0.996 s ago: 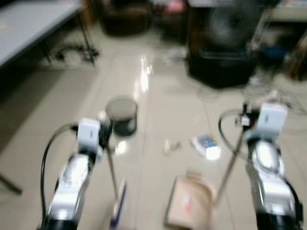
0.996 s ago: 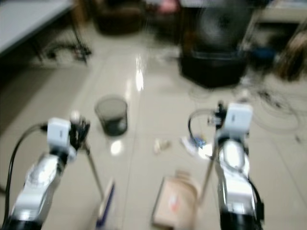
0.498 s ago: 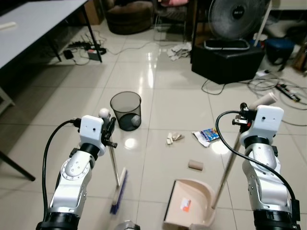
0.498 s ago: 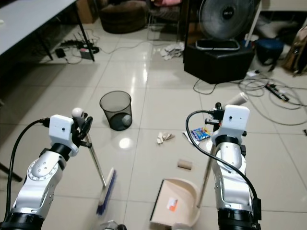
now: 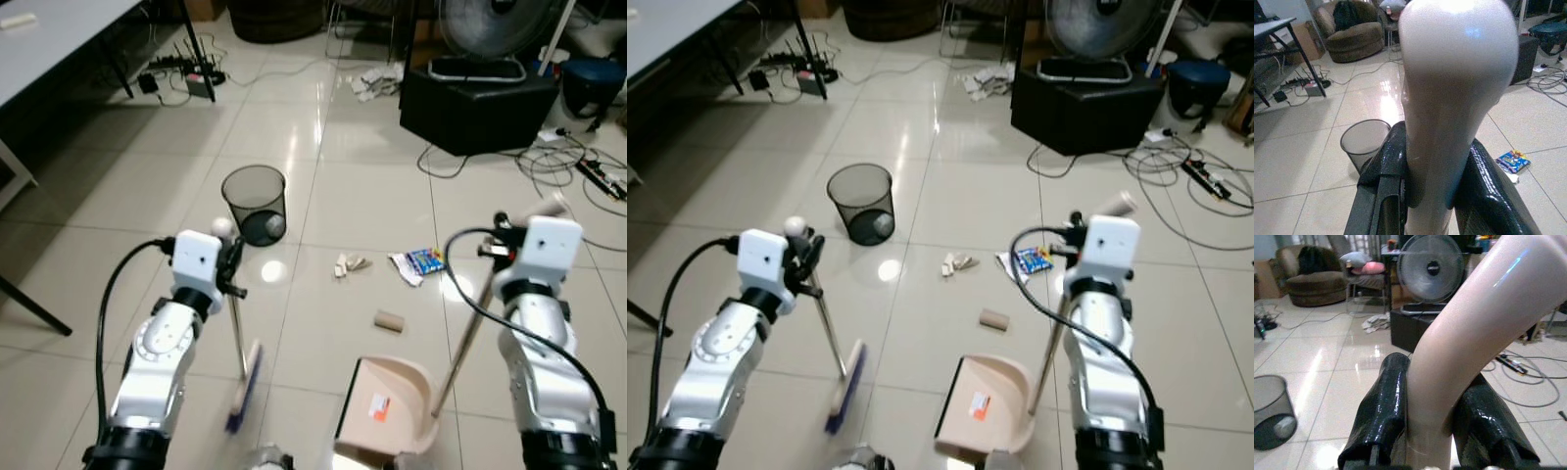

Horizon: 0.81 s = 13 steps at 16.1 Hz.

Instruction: Sweep floor

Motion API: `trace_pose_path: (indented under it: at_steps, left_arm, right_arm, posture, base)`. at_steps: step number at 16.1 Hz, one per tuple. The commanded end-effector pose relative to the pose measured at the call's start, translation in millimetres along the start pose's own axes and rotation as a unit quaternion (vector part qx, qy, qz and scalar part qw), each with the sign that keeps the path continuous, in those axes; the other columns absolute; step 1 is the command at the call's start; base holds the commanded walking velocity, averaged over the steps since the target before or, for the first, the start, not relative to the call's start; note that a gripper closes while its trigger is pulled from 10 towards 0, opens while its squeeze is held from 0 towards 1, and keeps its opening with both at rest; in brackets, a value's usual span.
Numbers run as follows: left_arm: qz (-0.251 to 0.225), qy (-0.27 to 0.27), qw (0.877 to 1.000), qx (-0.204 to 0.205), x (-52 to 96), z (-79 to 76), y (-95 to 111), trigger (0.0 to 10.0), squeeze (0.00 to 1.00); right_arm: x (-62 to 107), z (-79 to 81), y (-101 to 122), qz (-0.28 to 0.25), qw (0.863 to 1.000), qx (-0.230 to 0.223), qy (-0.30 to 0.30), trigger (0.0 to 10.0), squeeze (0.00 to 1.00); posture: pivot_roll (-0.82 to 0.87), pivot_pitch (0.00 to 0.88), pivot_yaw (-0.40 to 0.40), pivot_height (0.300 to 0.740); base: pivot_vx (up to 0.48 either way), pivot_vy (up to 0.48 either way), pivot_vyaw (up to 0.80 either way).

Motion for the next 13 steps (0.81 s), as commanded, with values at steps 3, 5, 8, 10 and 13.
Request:
trace_pose_path:
  at_steps: [3,5,8,10,13]
  left_arm:
    - [-0.038,0.014,0.999,-0.003,2.0,7.9,14.8,10.0,0.00]
    - [-0.043,0.006,0.999,-0.009,2.4,6.0,16.3,10.0,0.00]
    - [-0.042,-0.002,0.999,-0.012,4.4,2.0,13.5,10.0,0.00]
    - [-0.048,0.006,0.999,-0.008,0.4,3.4,16.5,10.0,0.00]
    - [-0.052,0.018,0.998,-0.002,-1.4,4.5,19.2,10.0,0.00]
  right_arm:
    - [1.5,4.0,8.2,-0.019,0.999,-0.030,0.001,10.0,0.00]
    - [1.9,4.1,8.2,-0.020,0.999,-0.034,0.006,10.0,0.00]
    - [3.0,-1.8,7.2,-0.022,0.999,-0.031,-0.005,10.0,0.00]
    - [1.7,-5.2,9.0,-0.024,0.998,-0.046,-0.018,10.0,0.00]
    - [0.6,-0.6,10.9,-0.029,0.999,-0.031,-0.002,10.0,0.00]
  posture:
    - [0.03,0.070,0.064,0.740]
    - [0.02,0.074,0.064,0.740]
    - [0.02,0.058,0.067,0.740]
    - [0.01,0.072,0.060,0.740]
    - [0.01,0.072,0.062,0.740]
  base:
    - [0.000,0.000,0.00]
    - [0.308,0.000,-0.80]
    - [0.339,0.000,-0.80]
    - [0.341,0.000,-0.69]
    - [0.340,0.000,-0.16]
Point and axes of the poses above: a point about 5 cm out from each wrist's last joint towards the gripper, its own x axis pointing back from the gripper into the wrist, its own y axis along the axis of the wrist's last joint, z = x × y, the point moved 2 cm from there along -x, pointing out of the wrist towards the gripper, and after that the axes turned 11 degrees about -x, right-handed, at the moved point
